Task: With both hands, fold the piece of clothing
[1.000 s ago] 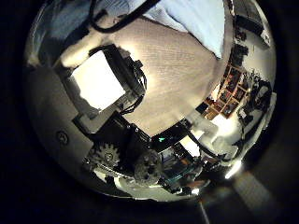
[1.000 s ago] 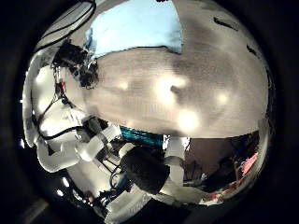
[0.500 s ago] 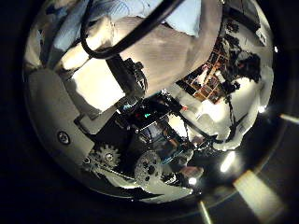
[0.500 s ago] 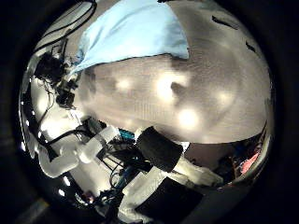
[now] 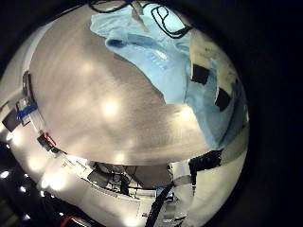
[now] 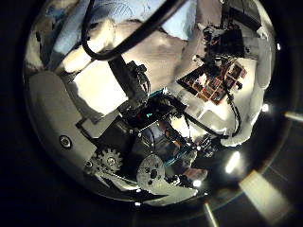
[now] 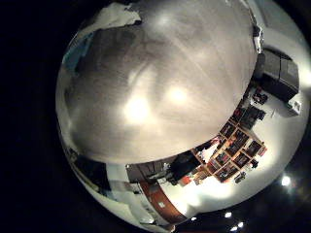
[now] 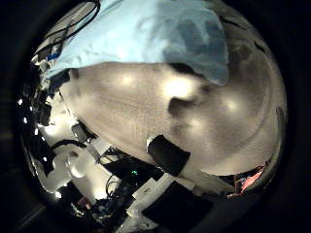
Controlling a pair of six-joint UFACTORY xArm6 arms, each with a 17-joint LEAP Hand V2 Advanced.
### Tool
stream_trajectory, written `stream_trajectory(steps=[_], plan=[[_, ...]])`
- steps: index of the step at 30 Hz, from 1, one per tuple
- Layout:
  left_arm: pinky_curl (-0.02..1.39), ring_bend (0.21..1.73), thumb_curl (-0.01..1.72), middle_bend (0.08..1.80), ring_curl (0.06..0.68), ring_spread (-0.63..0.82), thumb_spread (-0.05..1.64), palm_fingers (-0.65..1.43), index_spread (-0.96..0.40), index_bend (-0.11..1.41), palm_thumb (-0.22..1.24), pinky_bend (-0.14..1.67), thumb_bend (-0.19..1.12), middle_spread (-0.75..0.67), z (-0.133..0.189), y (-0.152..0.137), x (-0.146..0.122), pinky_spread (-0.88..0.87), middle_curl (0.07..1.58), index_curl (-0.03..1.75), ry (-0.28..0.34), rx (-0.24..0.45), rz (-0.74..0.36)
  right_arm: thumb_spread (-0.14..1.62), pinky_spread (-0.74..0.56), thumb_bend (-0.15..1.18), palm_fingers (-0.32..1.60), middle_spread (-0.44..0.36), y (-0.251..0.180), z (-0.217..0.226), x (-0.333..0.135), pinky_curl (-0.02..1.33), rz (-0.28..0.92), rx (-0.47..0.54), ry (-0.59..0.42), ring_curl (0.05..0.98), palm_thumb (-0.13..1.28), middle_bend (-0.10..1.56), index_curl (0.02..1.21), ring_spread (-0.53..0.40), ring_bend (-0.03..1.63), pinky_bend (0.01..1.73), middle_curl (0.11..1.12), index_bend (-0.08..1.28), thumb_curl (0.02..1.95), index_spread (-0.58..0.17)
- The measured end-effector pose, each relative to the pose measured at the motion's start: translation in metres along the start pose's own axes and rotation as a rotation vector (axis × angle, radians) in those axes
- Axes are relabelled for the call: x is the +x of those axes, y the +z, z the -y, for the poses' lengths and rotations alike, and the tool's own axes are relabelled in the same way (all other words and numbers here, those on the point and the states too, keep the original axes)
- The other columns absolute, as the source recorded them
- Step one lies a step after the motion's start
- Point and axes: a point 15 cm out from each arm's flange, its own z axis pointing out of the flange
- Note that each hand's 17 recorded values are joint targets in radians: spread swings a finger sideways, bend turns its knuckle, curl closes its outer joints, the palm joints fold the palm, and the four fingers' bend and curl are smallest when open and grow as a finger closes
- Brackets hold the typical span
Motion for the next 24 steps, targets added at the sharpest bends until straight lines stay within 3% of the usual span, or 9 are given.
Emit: stream_trajectory(steps=[6,11,16,19,24], plan=[[0.72,1.25,0.57,1.14,0.521,-0.45,1.16,1.08,-0.66,0.69,0.69,0.63,-0.01,-0.43,0.0,-0.004,-0.003,-0.73,0.83,1.03,-0.004,0.008,-0.001,1.08,0.04,-0.03,0.3,-0.12,0.014,0.005,-0.005,0.02,-0.002,-0.038,0.008,0.266,0.39,0.43,0.34,-0.174,0.83,0.79,0.42,0.18,0.3,-0.251],[0.74,1.24,0.57,1.13,0.521,-0.45,1.16,1.08,-0.66,0.68,0.69,0.62,-0.01,-0.44,-0.005,-0.007,-0.004,-0.74,0.83,1.05,-0.005,0.005,-0.004,1.08,-0.02,-0.02,0.44,-0.151,0.016,0.01,-0.004,0.0,-0.004,-0.043,0.008,0.284,0.4,0.48,0.35,-0.224,0.89,0.78,0.44,0.19,0.31,-0.273],[0.76,1.24,0.58,1.13,0.522,-0.46,1.16,1.08,-0.67,0.66,0.69,0.61,-0.01,-0.44,-0.014,-0.012,-0.009,-0.74,0.83,1.07,-0.007,0.008,-0.005,1.09,-0.25,-0.02,0.77,-0.214,0.011,0.01,-0.003,0.03,-0.005,-0.03,0.01,0.326,0.43,0.56,0.38,-0.292,1.0,0.95,0.49,0.2,0.31,-0.343],[0.76,1.24,0.58,1.13,0.522,-0.46,1.16,1.09,-0.67,0.66,0.69,0.6,-0.01,-0.44,-0.018,-0.015,-0.008,-0.75,0.83,1.08,-0.006,0.015,-0.001,1.09,-0.39,-0.01,1.08,-0.252,0.009,0.01,-0.003,0.08,-0.008,-0.029,0.007,0.362,0.46,0.66,0.42,-0.301,1.06,1.05,0.55,0.25,0.32,-0.399],[0.78,1.24,0.58,1.13,0.523,-0.46,1.16,1.09,-0.68,0.65,0.69,0.59,-0.01,-0.44,-0.024,-0.022,-0.006,-0.75,0.83,1.09,0.002,0.032,0.005,1.11,-0.41,0.01,1.26,-0.267,0.002,0.01,0.001,0.17,-0.043,-0.025,-0.006,0.437,0.58,0.83,0.59,-0.277,1.11,1.18,0.66,0.52,0.34,-0.444]])
